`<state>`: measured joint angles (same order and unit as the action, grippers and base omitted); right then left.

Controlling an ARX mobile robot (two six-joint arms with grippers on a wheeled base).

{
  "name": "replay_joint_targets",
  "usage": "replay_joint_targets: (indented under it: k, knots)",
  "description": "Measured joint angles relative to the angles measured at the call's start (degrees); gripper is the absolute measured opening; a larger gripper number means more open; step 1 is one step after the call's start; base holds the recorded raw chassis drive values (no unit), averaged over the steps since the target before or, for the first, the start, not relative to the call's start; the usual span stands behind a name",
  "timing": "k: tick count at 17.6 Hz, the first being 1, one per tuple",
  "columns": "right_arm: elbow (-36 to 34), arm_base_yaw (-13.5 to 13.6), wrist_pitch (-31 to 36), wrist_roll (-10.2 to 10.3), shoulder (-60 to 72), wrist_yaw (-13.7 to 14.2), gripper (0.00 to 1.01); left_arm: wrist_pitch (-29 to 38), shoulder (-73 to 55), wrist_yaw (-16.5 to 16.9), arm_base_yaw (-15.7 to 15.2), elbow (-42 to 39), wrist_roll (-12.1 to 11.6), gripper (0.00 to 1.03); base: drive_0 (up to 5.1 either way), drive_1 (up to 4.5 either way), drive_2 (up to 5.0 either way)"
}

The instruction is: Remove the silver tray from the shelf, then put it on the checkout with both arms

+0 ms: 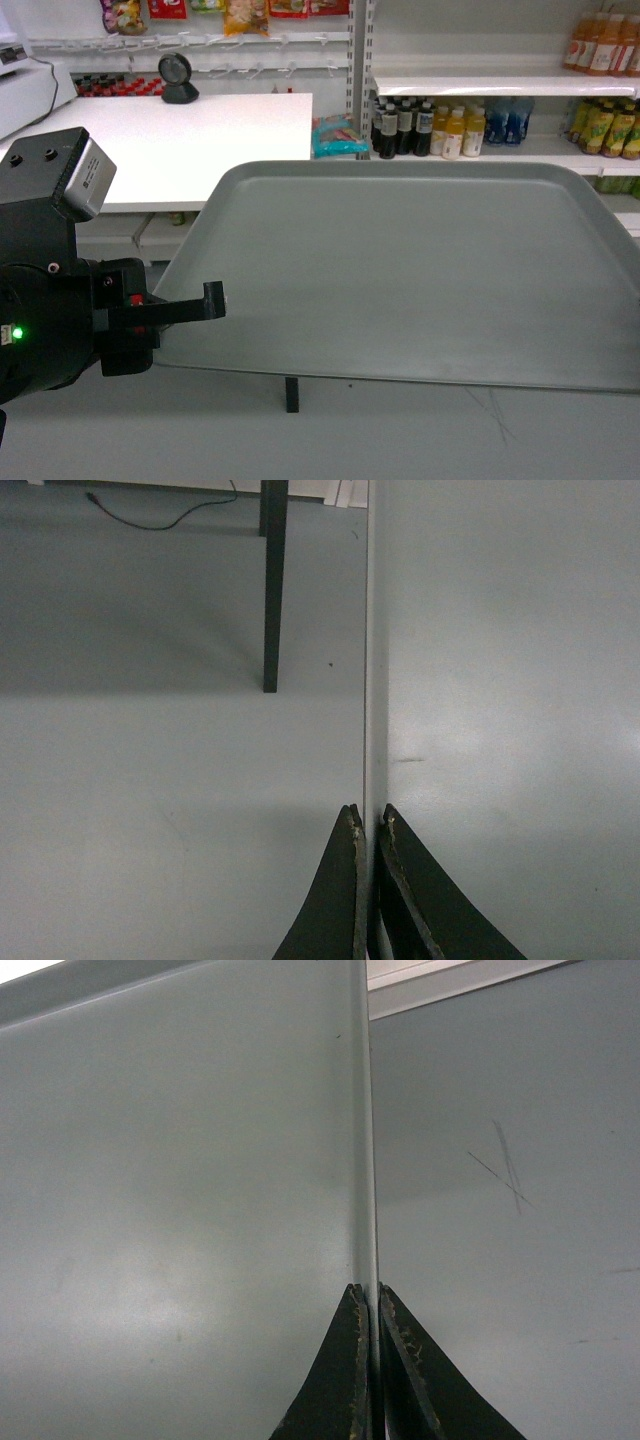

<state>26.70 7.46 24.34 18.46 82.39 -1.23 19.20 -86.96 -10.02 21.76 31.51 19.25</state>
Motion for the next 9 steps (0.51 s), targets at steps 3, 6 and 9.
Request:
replay_joint_targets:
  k: [3, 6, 9]
  knots:
    - [0.0, 0.02, 0.02, 0.0, 0.0, -0.04, 0.02, 0.07, 0.0, 0.02, -0.04, 0.0, -0.02, 0.02, -4.9, 2.47, 2.5]
    - [0.0, 0.02, 0.09, 0.0, 0.0, -0.04, 0.02, 0.02, 0.0, 0.04, -0.07, 0.0, -0.02, 0.02, -4.9, 2.47, 2.5]
    - [0.0, 0.02, 0.13, 0.0, 0.0, -0.07, 0.02, -0.02, 0.0, 0.02, -0.07, 0.0, 0.0, 0.02, -4.9, 2.47, 2.5]
